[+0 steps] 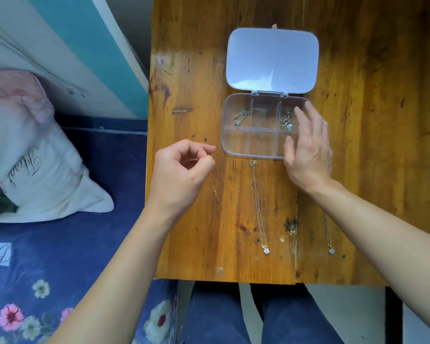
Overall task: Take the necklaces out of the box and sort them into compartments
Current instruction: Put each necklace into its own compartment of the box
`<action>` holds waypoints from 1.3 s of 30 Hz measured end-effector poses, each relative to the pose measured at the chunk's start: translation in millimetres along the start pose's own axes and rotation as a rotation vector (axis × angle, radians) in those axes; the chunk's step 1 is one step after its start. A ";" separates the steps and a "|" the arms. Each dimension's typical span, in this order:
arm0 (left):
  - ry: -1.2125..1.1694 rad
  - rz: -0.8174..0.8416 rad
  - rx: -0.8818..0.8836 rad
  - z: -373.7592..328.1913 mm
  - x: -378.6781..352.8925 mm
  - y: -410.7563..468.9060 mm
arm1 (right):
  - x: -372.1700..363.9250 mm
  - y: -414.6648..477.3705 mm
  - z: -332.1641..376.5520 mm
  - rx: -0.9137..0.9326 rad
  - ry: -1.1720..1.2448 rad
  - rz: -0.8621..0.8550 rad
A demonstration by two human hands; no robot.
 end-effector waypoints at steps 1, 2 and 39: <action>-0.084 0.031 -0.012 -17.2 -1.0 1.7 | -0.8 -0.4 -0.6 -0.004 0.003 0.006; -0.159 0.059 -0.025 -33.4 -2.6 4.0 | -1.6 -1.0 -1.0 -0.009 0.005 0.013; 0.864 -0.090 -0.401 -16.1 -90.5 44.2 | 12.9 -2.6 -13.6 0.010 0.265 0.057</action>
Point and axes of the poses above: each hand's wrist, its own y-axis towards the middle knuckle, its own x-axis out of the back of the hand, z = x × y, the point moved 10 cm from there along y, towards the middle knuckle, and after that the axes turned 7 degrees about x, right-handed, at the moved point
